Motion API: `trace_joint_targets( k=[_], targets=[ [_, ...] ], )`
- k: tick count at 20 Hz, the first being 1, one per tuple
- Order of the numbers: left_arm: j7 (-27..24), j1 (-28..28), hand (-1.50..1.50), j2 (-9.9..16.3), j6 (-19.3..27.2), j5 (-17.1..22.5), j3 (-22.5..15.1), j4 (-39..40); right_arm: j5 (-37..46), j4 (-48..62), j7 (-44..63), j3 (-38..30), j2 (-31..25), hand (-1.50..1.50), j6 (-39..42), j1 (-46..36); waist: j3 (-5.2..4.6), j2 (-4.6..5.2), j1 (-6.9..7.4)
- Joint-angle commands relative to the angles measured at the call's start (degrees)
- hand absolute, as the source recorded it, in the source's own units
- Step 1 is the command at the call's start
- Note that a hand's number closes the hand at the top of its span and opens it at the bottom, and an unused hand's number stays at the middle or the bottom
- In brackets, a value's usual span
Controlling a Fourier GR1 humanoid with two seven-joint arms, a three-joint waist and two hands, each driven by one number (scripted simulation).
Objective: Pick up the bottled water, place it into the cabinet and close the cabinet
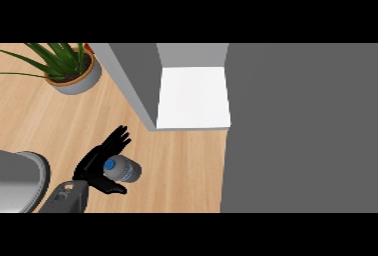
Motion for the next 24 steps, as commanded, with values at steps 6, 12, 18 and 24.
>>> trace_joint_targets(
  k=[6, 12, 18, 24],
  targets=[
    [-4.5, -1.0, -1.50, -1.1, -11.0, 1.0, -1.0, 3.9, -1.0, -0.7, 0.7, 0.0, -0.9, -1.50, 0.5, 0.7, -0.11, 0.00, -0.15],
    [-1.1, -3.3, -1.50, -3.9, -11.3, 3.3, 0.0, 6.7, -0.8, 0.0, 0.7, 0.7, 0.0, -1.50, -0.3, 0.1, -0.17, 0.21, -0.51],
    [-2.4, -2.6, -1.50, -6.6, -11.1, 2.4, -2.2, 4.6, -1.3, 4.9, -3.0, -0.9, -0.6, -1.50, 1.7, -1.2, -0.10, 0.08, -0.30],
    [-5.8, 0.4, 1.50, -5.2, -14.4, 0.4, -5.3, 3.5, -1.4, 2.8, 0.3, -0.8, -0.6, -1.50, 0.1, -2.5, -0.19, 0.28, -0.24]
  ],
)
